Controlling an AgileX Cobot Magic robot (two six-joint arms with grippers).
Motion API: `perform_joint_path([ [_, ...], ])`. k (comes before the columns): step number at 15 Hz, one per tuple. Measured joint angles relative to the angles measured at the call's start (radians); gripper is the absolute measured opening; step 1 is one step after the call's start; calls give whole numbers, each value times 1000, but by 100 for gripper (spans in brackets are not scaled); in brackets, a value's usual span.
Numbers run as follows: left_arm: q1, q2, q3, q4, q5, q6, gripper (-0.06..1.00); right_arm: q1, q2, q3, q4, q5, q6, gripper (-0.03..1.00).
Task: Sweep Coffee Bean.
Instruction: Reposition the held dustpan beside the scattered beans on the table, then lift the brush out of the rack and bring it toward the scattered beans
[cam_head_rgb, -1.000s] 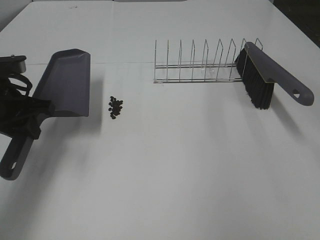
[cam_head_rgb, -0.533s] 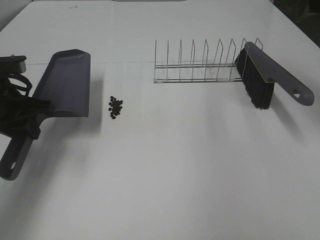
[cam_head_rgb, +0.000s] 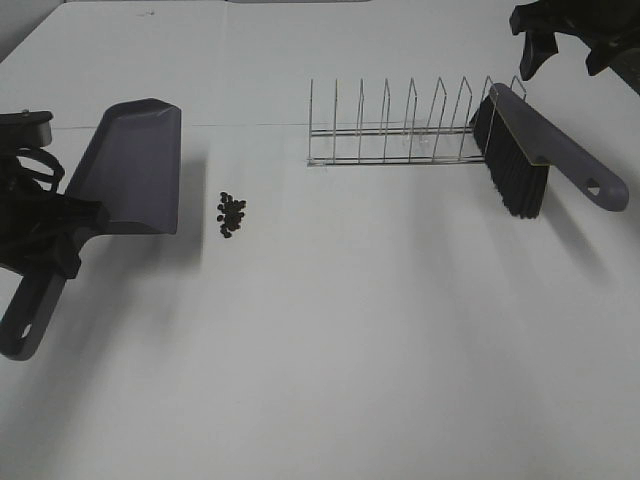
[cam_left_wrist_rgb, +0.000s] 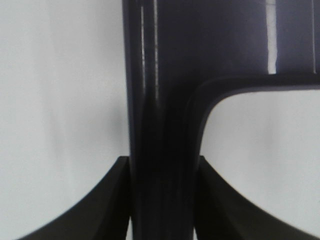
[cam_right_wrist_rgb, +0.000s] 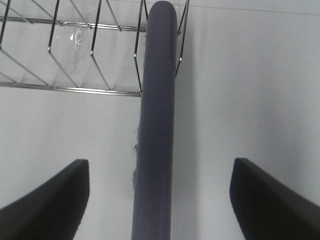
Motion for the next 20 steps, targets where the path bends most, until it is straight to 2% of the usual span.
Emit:
perform_joint_path([
  [3, 0, 0, 0, 0, -1, 0, 31, 0, 101, -101, 35, 8, -1, 64],
  [6, 0, 0, 0, 0, -1, 0, 31, 0, 164, -112, 60, 14, -10, 64],
  [10, 0, 0, 0, 0, -2, 0, 31, 0, 218, -112, 64, 7, -16, 57],
  [12, 0, 0, 0, 0, -2, 0, 31, 0, 239, -112, 65, 0, -16, 49],
  [14, 0, 0, 0, 0, -2, 0, 31, -1, 245, -115, 64, -2, -13, 26],
  [18, 0, 0, 0, 0, -2, 0, 31, -4, 229, -125, 60, 10, -15, 27],
  [20, 0, 0, 0, 1, -2, 0, 31, -4, 142, -127, 60, 32, -15, 27],
])
